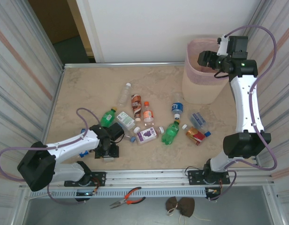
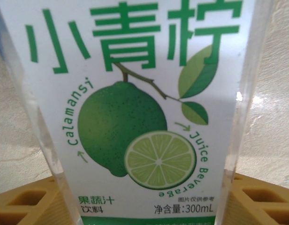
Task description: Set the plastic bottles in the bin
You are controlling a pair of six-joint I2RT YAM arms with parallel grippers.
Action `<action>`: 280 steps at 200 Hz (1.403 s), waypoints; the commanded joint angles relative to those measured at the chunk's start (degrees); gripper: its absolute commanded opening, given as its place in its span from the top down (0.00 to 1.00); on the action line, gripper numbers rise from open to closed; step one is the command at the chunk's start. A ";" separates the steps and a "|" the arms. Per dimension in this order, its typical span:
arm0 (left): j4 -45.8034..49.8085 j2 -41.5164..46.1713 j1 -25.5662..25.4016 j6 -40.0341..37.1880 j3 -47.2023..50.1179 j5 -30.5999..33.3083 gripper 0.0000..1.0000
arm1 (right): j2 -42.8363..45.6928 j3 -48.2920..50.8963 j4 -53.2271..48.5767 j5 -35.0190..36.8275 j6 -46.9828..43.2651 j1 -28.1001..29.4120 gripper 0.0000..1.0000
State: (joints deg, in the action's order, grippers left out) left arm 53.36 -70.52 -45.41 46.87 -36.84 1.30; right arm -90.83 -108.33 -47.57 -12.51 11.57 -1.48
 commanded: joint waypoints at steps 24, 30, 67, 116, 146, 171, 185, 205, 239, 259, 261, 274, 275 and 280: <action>2.99 3.65 -0.31 1.82 -1.52 0.93 0.38 | 3.02 0.23 0.64 -0.86 0.56 -0.18 0.24; 3.60 4.36 -0.30 1.82 -2.01 1.01 0.38 | 3.18 0.14 0.61 -0.91 0.56 -0.18 0.24; 6.33 9.05 -0.30 0.25 -6.15 2.35 0.40 | 4.37 -0.04 0.63 -1.90 0.69 0.06 0.24; 0.90 17.09 -0.30 -3.92 -8.11 2.03 0.41 | 7.87 3.82 2.31 -6.36 0.91 0.43 0.23; -7.61 21.31 -0.30 -8.86 -7.82 -0.13 0.45 | 11.28 8.73 5.47 -9.99 0.91 0.77 0.23; -15.88 24.27 -0.14 -13.25 -6.59 -2.61 0.48 | 14.10 12.42 7.52 -13.97 0.73 1.21 0.23; -19.84 25.06 0.21 -15.87 -6.67 -3.72 0.49 | 15.89 14.88 8.93 -16.24 0.73 1.47 0.23; -25.16 25.32 1.17 -19.13 -7.23 -4.96 0.49 | 18.41 19.01 12.02 -19.78 1.15 2.64 0.23; -33.13 24.66 1.72 -24.53 -8.89 -8.70 0.48 | 20.50 24.48 17.95 -25.25 2.64 6.22 0.23; -37.96 23.69 1.78 -27.78 -9.91 -11.20 0.48 | 21.02 25.74 20.38 -27.63 3.18 9.38 0.23; -38.40 23.57 1.76 -28.08 -9.98 -11.42 0.48 | 21.10 25.86 20.65 -27.76 3.23 9.80 0.23; -41.28 22.49 2.07 -29.70 -11.01 -13.01 0.48 | 21.80 26.68 22.66 -29.00 3.33 12.12 0.22; -41.44 22.38 2.12 -29.85 -11.08 -13.22 0.48 | 21.77 26.77 22.85 -29.21 3.35 12.25 0.22; -42.21 21.83 2.32 -30.36 -11.73 -13.98 0.48 | 22.01 26.98 23.75 -29.91 3.58 12.91 0.22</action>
State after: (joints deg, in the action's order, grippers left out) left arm 20.67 -47.35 -43.83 22.61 -45.01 -7.99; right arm -71.16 -82.70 -30.04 -36.99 13.52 8.38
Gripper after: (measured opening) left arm 0.647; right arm 0.775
